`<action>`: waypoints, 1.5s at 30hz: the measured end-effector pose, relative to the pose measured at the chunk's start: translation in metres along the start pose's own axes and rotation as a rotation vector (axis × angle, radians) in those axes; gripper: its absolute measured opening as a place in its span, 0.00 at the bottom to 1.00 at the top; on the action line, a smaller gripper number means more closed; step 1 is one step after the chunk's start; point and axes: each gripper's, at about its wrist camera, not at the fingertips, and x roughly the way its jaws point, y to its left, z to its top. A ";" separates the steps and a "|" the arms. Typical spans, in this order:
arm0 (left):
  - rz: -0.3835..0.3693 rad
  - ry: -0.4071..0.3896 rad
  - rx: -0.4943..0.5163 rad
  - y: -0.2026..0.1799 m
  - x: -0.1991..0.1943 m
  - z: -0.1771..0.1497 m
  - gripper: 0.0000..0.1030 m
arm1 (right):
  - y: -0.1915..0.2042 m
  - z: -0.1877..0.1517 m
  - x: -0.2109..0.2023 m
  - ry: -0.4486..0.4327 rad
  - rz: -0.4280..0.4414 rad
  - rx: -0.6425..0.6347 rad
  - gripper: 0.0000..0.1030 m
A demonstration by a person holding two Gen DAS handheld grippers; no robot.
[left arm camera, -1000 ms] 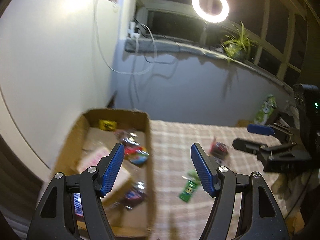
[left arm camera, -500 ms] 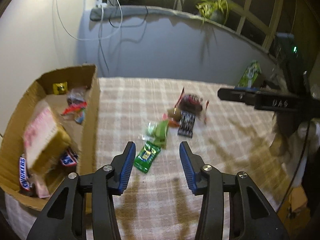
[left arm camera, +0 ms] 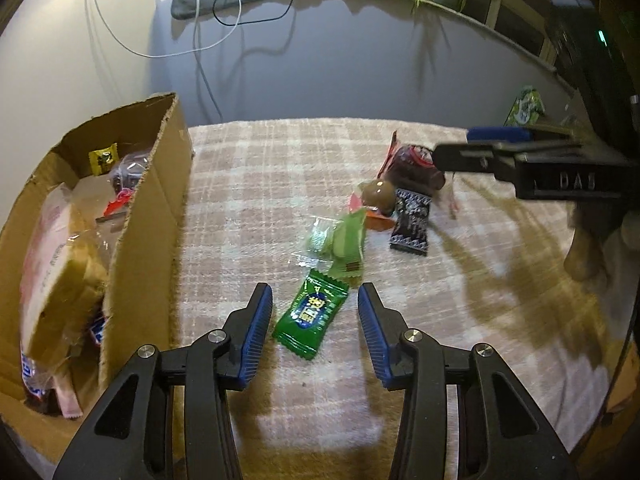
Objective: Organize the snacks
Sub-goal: 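Grasp the green candy with the left tool while the right tool grasps the red-sealed chocolate bag, then carry the green candy and red-sealed chocolate bag over the cardboard box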
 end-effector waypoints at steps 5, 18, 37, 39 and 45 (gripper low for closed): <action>0.002 0.021 0.039 -0.005 0.009 0.003 0.42 | 0.004 0.009 0.019 0.028 0.003 -0.040 0.76; 0.000 0.021 0.061 -0.008 0.002 -0.008 0.20 | 0.009 0.002 0.046 0.112 0.028 -0.067 0.44; -0.046 -0.053 -0.009 -0.008 -0.032 -0.012 0.17 | 0.000 -0.014 -0.001 -0.002 0.041 0.038 0.35; -0.048 -0.071 -0.015 -0.006 -0.039 -0.011 0.17 | 0.002 -0.014 -0.011 -0.020 0.036 0.036 0.35; -0.038 -0.128 -0.045 0.007 -0.064 -0.007 0.17 | 0.019 -0.006 -0.041 -0.082 0.048 0.010 0.35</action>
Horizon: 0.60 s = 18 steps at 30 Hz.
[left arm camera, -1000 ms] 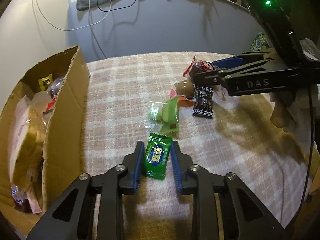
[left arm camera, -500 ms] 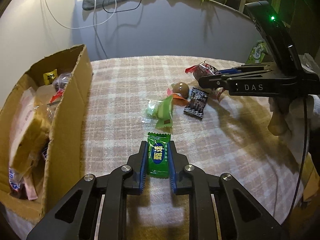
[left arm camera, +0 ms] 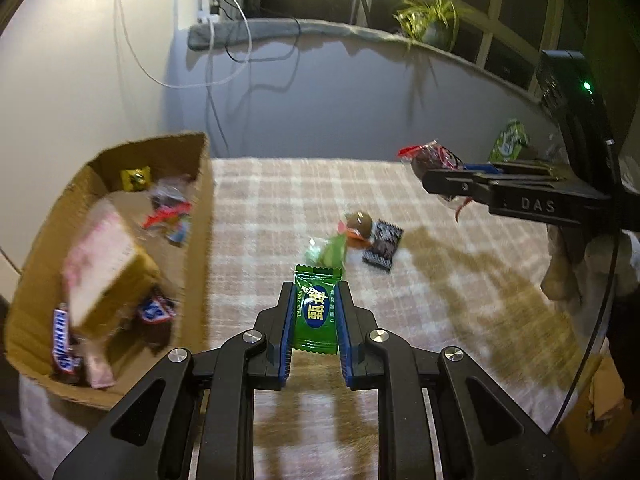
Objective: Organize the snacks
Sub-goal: 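Carry the green candy and red-sealed chocolate bag over the cardboard box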
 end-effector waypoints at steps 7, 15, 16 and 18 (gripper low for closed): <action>0.050 -0.060 -0.029 0.027 -0.023 0.009 0.17 | 0.031 0.020 -0.014 -0.048 0.036 -0.039 0.35; 0.113 -0.116 -0.090 0.067 -0.042 0.015 0.17 | 0.072 0.048 -0.005 -0.076 0.085 -0.078 0.35; 0.122 -0.121 -0.099 0.074 -0.044 0.015 0.17 | 0.078 0.051 -0.002 -0.076 0.090 -0.085 0.35; 0.131 -0.125 -0.108 0.083 -0.047 0.014 0.17 | 0.088 0.059 0.004 -0.079 0.099 -0.097 0.35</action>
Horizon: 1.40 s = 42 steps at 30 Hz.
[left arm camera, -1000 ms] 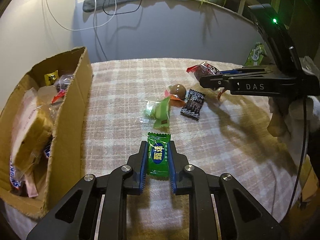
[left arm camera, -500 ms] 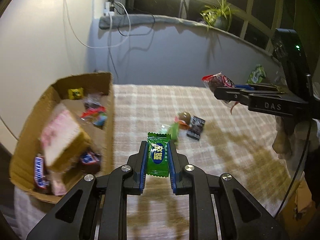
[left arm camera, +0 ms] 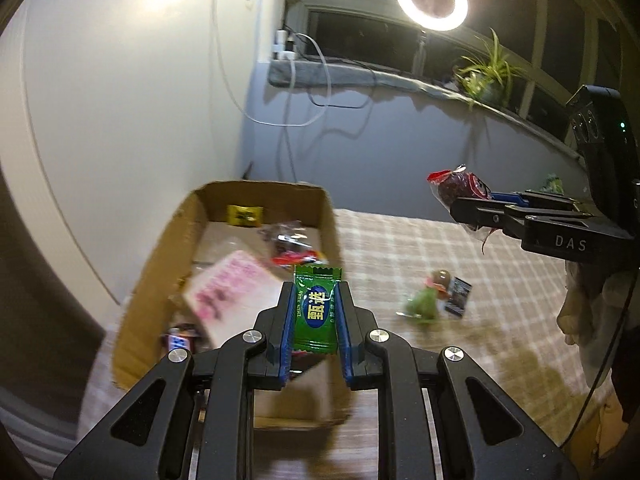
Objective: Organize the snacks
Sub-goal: 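Carry the green candy and red-sealed chocolate bag over the cardboard box, then open both tools to drop the green candy and chocolate bag into the box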
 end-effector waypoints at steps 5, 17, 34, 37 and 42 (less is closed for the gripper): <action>0.024 -0.002 -0.018 0.020 -0.001 0.000 0.17 | 0.019 0.019 0.022 0.009 0.037 -0.018 0.35; 0.052 0.009 -0.057 0.052 0.007 -0.002 0.17 | 0.067 0.040 0.080 0.063 0.095 -0.087 0.35; 0.054 0.023 -0.076 0.064 0.019 0.001 0.17 | 0.072 0.049 0.118 0.112 0.097 -0.092 0.35; 0.057 0.024 -0.079 0.066 0.020 0.002 0.17 | 0.073 0.050 0.122 0.118 0.100 -0.095 0.36; 0.058 0.028 -0.081 0.067 0.021 0.002 0.17 | 0.074 0.051 0.124 0.121 0.099 -0.104 0.36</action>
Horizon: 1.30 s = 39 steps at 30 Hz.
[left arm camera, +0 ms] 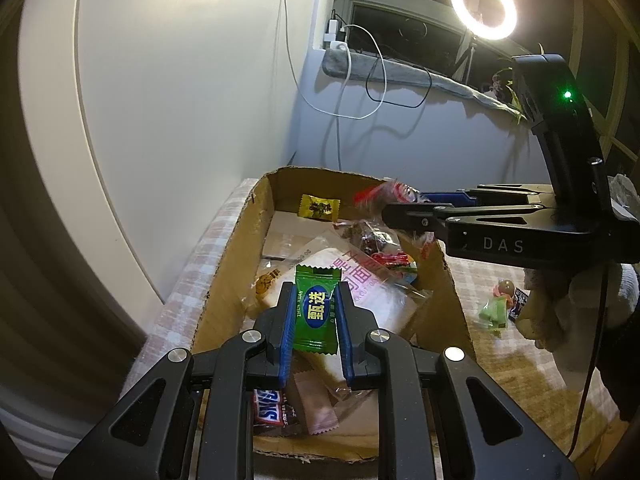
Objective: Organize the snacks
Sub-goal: 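Open both tools to drop the green candy and chocolate bag into the box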
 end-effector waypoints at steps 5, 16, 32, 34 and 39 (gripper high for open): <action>0.004 -0.003 0.000 0.000 0.000 0.000 0.22 | 0.000 0.001 0.000 0.000 -0.008 -0.003 0.38; 0.019 -0.020 0.015 -0.004 -0.003 0.000 0.67 | 0.002 0.003 -0.010 -0.043 -0.056 -0.008 0.89; 0.018 -0.045 0.038 -0.018 -0.017 0.001 0.67 | -0.004 -0.004 -0.034 -0.062 -0.067 0.013 0.90; 0.014 -0.048 0.042 -0.022 -0.020 0.000 0.67 | -0.005 -0.007 -0.040 -0.067 -0.068 0.018 0.90; 0.003 -0.053 0.053 -0.031 -0.026 -0.002 0.67 | -0.014 -0.017 -0.059 -0.076 -0.072 0.034 0.90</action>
